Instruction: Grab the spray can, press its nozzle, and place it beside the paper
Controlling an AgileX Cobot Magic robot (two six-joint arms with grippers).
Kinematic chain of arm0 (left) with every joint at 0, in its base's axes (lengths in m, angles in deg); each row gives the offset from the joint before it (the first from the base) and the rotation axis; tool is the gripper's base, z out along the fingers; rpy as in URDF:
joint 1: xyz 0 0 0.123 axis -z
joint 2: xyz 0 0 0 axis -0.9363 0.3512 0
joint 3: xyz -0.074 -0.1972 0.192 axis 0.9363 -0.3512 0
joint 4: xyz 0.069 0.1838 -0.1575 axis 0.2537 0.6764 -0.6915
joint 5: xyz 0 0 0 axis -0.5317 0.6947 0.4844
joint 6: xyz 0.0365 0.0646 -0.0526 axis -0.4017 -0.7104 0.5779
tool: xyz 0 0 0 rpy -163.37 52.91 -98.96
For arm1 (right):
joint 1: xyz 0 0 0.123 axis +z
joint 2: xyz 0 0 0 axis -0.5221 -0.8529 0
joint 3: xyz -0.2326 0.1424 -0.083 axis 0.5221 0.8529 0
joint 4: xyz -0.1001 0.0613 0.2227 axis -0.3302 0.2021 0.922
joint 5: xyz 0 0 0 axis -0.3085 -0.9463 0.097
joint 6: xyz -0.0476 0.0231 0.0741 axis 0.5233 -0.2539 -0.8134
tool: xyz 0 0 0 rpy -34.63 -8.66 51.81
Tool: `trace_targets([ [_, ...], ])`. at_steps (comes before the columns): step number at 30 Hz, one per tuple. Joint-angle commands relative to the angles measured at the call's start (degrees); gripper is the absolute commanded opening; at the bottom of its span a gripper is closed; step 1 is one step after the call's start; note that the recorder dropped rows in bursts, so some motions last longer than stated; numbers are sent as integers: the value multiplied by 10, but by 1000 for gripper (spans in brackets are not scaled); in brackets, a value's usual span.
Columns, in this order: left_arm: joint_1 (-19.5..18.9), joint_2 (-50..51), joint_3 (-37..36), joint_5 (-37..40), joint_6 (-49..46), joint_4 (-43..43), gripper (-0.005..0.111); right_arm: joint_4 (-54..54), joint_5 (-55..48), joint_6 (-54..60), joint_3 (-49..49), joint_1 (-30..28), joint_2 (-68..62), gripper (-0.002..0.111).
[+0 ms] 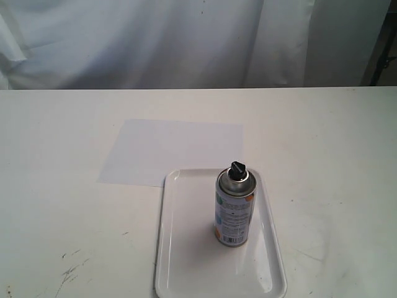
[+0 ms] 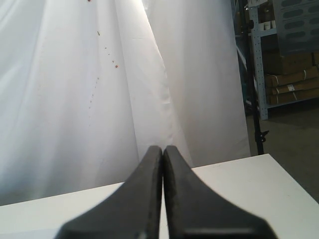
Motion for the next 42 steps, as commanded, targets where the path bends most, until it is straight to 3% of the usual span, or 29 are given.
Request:
trace_targets([
  [1,0,-3,-3,-1,3,0,0,-2,1,1,1,-3,3,0],
  [30,0,-3,-3,-1,3,0,0,-10,-2,-3,1,-3,3,0],
  [33,0,-3,-3,-1,3,0,0,-140,-28,-105,1,-3,13,0],
  [39,0,-3,-3,-1,1,0,0,-519,-71,-494,1,-7,54,0],
  [42,0,-3,-3,-1,1,0,0,-575,-115,-545,2,-14,65,0],
])
